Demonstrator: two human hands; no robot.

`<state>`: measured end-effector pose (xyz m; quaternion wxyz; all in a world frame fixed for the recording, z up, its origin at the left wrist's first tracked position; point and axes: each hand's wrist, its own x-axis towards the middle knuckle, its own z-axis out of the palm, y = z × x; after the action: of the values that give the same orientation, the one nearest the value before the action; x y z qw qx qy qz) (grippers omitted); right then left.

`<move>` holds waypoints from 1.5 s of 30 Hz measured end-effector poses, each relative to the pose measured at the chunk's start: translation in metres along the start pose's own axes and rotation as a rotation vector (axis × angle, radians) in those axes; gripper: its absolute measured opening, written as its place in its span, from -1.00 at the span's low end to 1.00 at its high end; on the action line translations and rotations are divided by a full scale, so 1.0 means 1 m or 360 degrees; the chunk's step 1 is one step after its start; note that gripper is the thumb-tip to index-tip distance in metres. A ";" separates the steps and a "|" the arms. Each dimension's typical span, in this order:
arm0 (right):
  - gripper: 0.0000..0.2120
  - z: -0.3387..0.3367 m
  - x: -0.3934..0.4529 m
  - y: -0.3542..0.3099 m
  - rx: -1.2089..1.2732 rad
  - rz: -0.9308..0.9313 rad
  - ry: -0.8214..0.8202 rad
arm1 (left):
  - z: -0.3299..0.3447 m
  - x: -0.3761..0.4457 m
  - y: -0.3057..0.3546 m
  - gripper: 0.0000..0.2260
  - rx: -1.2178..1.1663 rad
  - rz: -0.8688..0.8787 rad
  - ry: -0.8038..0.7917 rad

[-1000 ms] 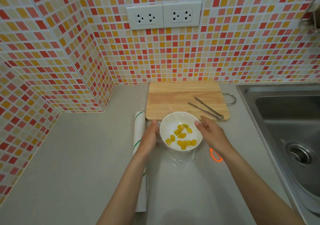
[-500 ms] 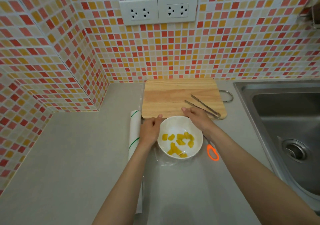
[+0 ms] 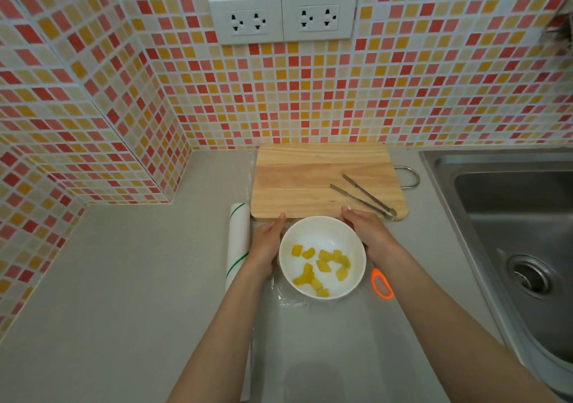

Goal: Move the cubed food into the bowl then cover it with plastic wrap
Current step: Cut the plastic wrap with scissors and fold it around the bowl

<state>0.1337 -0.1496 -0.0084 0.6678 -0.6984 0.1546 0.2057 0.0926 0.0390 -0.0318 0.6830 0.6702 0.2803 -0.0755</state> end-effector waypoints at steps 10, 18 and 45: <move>-0.89 -0.004 0.001 0.012 0.0005 0.0025 -0.0024 | 0.000 -0.001 -0.012 -0.77 0.0154 0.0228 0.0000; -0.84 -0.009 0.009 0.005 -0.0234 0.0002 -0.0161 | 0.000 -0.001 -0.007 -0.96 0.0558 0.0512 0.0109; -0.67 -0.021 -0.031 -0.007 -0.0432 -0.1019 0.0123 | 0.013 -0.081 -0.023 -0.69 -0.0002 0.0772 0.0160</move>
<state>0.1115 -0.1715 0.0137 0.5932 -0.8012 -0.0759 -0.0221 0.0182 0.0027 -0.0131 0.6667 0.7205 0.1451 0.1243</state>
